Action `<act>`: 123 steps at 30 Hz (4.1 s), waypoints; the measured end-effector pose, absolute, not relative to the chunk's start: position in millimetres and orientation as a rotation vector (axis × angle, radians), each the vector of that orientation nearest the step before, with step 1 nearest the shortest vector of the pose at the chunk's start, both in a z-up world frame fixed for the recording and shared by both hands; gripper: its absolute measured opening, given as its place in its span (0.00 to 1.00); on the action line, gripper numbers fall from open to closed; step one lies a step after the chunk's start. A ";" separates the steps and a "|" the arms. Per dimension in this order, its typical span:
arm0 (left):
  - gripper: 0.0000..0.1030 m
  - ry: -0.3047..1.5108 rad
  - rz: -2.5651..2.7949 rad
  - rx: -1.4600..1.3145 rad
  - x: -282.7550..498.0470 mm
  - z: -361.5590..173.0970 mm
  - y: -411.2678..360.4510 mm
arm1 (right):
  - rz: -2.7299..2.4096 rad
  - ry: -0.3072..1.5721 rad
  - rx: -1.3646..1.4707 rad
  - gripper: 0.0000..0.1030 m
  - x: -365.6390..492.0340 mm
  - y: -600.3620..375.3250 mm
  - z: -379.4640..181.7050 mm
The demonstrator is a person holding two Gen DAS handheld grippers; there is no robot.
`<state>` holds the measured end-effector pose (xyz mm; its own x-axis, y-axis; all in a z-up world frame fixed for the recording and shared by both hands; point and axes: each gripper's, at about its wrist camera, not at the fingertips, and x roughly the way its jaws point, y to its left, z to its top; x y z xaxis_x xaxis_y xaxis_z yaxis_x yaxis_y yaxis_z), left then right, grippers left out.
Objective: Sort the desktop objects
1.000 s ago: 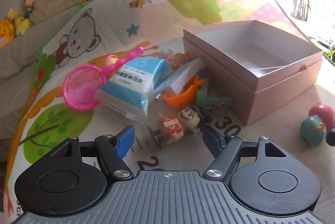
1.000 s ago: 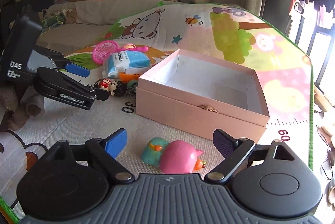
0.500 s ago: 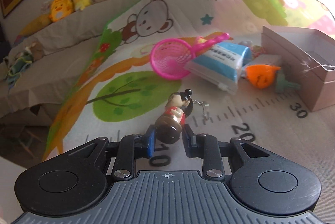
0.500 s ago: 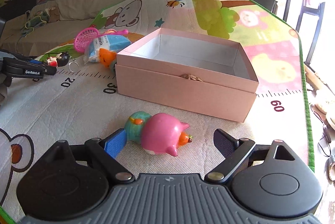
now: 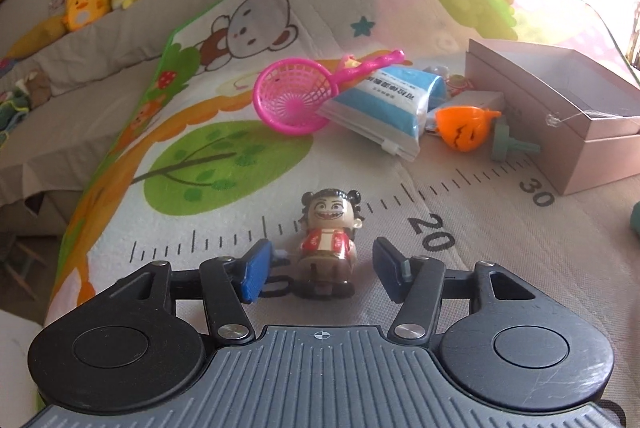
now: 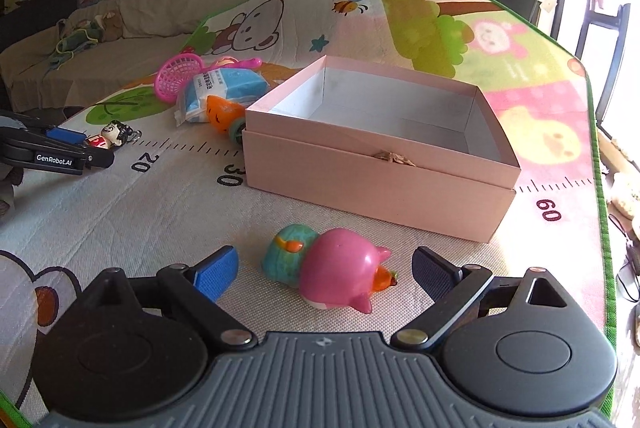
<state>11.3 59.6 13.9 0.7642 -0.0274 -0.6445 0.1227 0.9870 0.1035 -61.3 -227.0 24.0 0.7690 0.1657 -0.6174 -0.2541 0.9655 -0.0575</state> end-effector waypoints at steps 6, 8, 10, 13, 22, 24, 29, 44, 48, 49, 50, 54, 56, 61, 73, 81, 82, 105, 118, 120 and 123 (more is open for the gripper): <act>0.47 0.719 -0.070 0.137 18.6 17.8 51.1 | 0.235 0.690 -0.134 0.64 -57.9 -225.7 25.6; 0.47 0.712 -0.094 0.157 9.8 20.6 45.3 | 0.252 0.687 -0.138 0.61 -63.7 -226.9 29.9; 0.47 0.704 -0.126 0.173 -2.4 24.9 38.2 | 0.274 0.683 -0.146 0.61 -72.2 -228.9 34.8; 0.47 0.696 -0.229 0.163 -25.9 37.2 24.5 | 0.324 0.694 -0.155 0.60 -88.8 -233.2 45.7; 0.47 0.488 -0.525 0.142 -46.4 109.6 -44.3 | 0.330 0.476 -0.132 0.59 -102.0 -265.4 140.4; 0.47 0.394 -0.527 0.178 -30.4 125.7 -68.7 | 0.285 0.426 -0.123 0.59 -78.3 -273.1 159.8; 0.63 0.366 -0.506 0.130 23.9 134.6 -96.6 | 0.203 0.416 -0.024 0.72 -7.3 -291.0 174.8; 0.94 0.588 -0.101 0.108 30.6 25.5 26.0 | 0.366 0.603 -0.144 0.72 45.9 -199.5 118.3; 0.94 0.605 -0.093 -0.011 28.4 18.4 51.2 | 0.426 0.727 -0.111 0.71 94.8 -152.9 114.1; 0.95 0.605 -0.099 -0.029 27.9 17.3 53.6 | 0.412 0.753 -0.105 0.68 111.4 -144.3 112.7; 0.95 0.604 -0.107 -0.044 27.6 16.5 55.4 | 0.395 0.782 -0.097 0.58 130.5 -136.7 110.8; 0.97 0.581 -0.146 -0.087 22.5 18.3 60.5 | 0.285 0.914 -0.052 0.38 211.6 -116.4 95.1; 0.97 0.582 -0.167 -0.098 21.3 18.5 60.4 | 0.221 0.934 -0.095 0.37 240.7 -104.6 83.5; 0.97 0.602 -0.179 -0.126 21.4 18.2 64.2 | 0.094 0.995 -0.224 0.20 281.5 -88.2 45.3; 1.00 0.628 -0.193 -0.114 19.9 18.9 65.8 | 0.279 1.096 -0.146 0.18 227.2 -82.0 52.3; 1.00 0.658 -0.195 -0.079 12.0 19.1 59.8 | 0.408 0.816 -0.168 0.24 108.0 -130.7 120.9; 1.00 0.661 -0.199 -0.078 10.0 19.4 58.8 | 0.358 0.751 -0.176 0.27 86.4 -152.4 129.1; 1.00 0.693 -0.184 0.016 -15.1 31.9 49.1 | 0.431 0.692 0.254 0.58 40.3 -193.8 70.3; 1.00 0.676 -0.193 -0.027 -8.7 44.4 45.8 | 0.455 0.722 -0.069 0.51 -15.4 -175.3 37.0; 1.00 0.660 -0.226 0.024 -4.5 45.2 25.1 | 0.424 0.694 -0.040 0.52 -16.6 -193.7 44.4; 1.00 0.679 -0.238 0.071 8.5 38.7 1.6 | 0.350 0.628 0.064 0.66 -8.8 -236.2 65.1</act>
<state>8.5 1.6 38.7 0.7523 -0.1951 -0.6293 0.2410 0.9704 -0.0127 -8.8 -236.2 65.1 0.7524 0.3395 -0.5645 -0.3011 0.9394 0.1637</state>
